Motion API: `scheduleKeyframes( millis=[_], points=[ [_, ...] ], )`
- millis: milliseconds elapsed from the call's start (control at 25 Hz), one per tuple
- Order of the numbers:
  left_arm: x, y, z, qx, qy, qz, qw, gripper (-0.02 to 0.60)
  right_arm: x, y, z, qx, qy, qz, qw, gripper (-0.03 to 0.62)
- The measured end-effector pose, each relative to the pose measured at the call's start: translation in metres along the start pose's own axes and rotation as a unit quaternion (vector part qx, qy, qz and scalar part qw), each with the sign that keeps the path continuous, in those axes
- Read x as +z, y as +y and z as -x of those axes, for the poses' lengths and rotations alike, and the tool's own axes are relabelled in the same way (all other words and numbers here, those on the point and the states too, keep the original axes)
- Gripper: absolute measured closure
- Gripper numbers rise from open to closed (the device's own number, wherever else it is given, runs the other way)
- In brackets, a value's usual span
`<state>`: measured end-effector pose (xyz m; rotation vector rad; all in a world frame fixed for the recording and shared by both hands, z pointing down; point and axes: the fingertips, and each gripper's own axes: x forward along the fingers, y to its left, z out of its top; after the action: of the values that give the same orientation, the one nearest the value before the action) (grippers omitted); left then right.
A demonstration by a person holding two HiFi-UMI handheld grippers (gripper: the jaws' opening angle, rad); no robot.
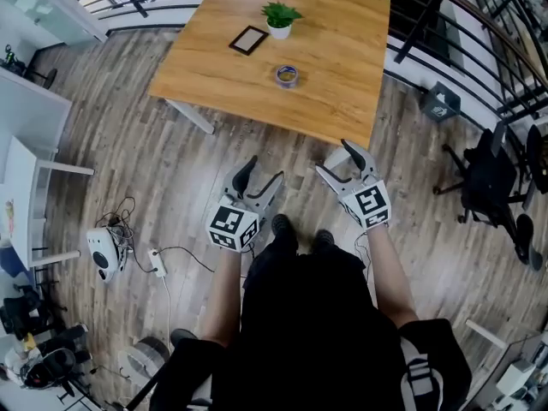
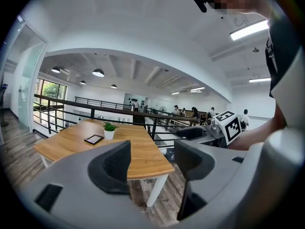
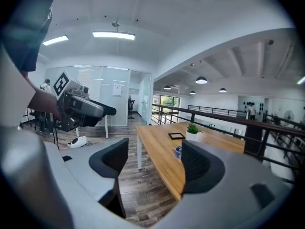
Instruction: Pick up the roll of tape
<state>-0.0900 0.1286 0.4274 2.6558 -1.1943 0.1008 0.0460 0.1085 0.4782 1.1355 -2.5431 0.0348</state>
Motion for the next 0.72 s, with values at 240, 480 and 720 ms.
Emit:
scheduleKeyframes(
  millis=[240,480,720],
  points=[
    [-0.004,0.024,-0.005,-0.014,0.012,-0.007,0.9998,0.296,0.002,0.001,-0.014,-0.017,0.006,-0.009,1.000,0.243],
    [-0.007,0.041,-0.008,-0.031,0.017,-0.003,0.9994,0.296,0.007,0.002,-0.029,-0.036,0.006,-0.015,0.999,0.243],
    [0.000,0.047,-0.014,-0.051,0.020,-0.016,0.9984,0.296,0.006,0.001,-0.035,-0.052,0.005,-0.023,0.998,0.243]
  ],
)
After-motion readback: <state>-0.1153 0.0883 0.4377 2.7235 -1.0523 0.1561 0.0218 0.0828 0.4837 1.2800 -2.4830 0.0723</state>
